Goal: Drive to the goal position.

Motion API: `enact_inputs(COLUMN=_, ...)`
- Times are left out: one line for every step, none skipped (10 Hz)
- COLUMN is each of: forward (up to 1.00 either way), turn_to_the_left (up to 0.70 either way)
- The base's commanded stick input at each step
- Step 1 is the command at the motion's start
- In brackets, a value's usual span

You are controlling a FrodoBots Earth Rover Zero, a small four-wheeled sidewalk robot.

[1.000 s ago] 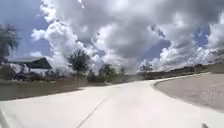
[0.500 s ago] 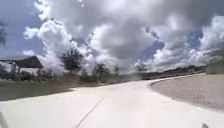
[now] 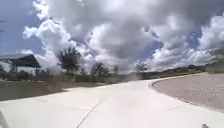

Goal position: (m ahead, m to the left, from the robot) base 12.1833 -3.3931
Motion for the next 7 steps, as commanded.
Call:
enact_inputs(forward=0.85, turn_to_the_left=-0.05)
enact_inputs(forward=0.85, turn_to_the_left=-0.21)
enact_inputs(forward=0.85, turn_to_the_left=-0.32)
enact_inputs(forward=0.85, turn_to_the_left=-0.09)
enact_inputs(forward=0.85, turn_to_the_left=0.00)
enact_inputs(forward=0.85, turn_to_the_left=0.00)
enact_inputs(forward=0.85, turn_to_the_left=0.00)
